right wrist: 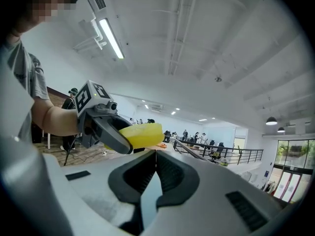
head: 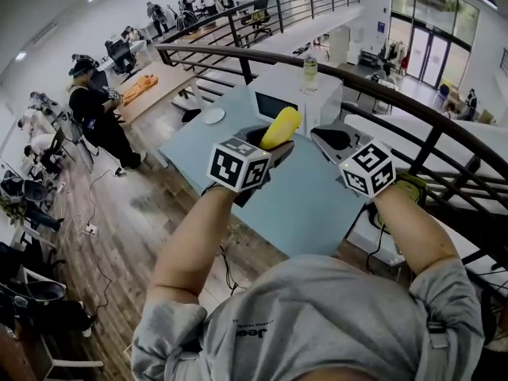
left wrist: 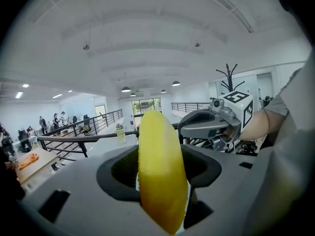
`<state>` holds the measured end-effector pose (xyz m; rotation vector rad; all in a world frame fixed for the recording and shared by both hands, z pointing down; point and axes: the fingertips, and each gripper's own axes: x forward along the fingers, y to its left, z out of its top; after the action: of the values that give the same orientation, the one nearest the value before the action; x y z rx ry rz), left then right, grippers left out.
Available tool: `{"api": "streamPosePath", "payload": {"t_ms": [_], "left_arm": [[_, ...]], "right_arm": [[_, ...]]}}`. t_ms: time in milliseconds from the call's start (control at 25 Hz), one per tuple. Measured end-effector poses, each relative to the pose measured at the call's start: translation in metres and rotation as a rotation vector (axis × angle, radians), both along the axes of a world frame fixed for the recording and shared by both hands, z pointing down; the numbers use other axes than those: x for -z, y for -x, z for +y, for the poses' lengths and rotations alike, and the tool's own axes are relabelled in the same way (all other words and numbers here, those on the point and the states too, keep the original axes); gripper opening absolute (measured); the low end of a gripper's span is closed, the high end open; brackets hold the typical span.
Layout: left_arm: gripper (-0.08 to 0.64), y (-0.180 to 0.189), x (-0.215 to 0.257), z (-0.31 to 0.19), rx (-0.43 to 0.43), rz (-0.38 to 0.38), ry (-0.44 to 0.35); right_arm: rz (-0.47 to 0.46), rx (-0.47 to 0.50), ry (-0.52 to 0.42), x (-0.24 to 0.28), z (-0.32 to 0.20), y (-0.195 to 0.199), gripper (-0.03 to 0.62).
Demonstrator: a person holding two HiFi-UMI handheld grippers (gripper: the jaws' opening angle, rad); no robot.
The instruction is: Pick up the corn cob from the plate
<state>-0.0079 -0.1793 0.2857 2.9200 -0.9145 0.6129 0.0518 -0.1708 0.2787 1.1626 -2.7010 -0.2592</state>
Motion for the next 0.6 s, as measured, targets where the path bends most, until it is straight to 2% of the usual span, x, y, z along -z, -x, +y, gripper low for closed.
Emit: {"api": "streamPosePath", "payload": {"t_ms": [120, 240, 440, 600], "left_arm": [[0.259, 0.035, -0.011, 0.016, -0.044, 0.015, 0.015], [0.259, 0.055, -0.023, 0.032, -0.079, 0.031, 0.033], [0.259, 0.062, -0.040, 0.063, -0.102, 0.037, 0.065], [0.259, 0.053, -0.056, 0.073, -0.064, 0.046, 0.102]], "right_arm": [[-0.004, -0.030, 0.015, -0.010, 0.013, 0.030, 0.017], [-0.014, -0.050, 0.053, -0.025, 0.024, 0.046, 0.017], [-0.029, -0.046, 0.109, -0.049, 0.048, 0.049, 0.017], [-0.053, -0.002, 0.141, -0.060, 0.048, 0.031, 0.017]]}}
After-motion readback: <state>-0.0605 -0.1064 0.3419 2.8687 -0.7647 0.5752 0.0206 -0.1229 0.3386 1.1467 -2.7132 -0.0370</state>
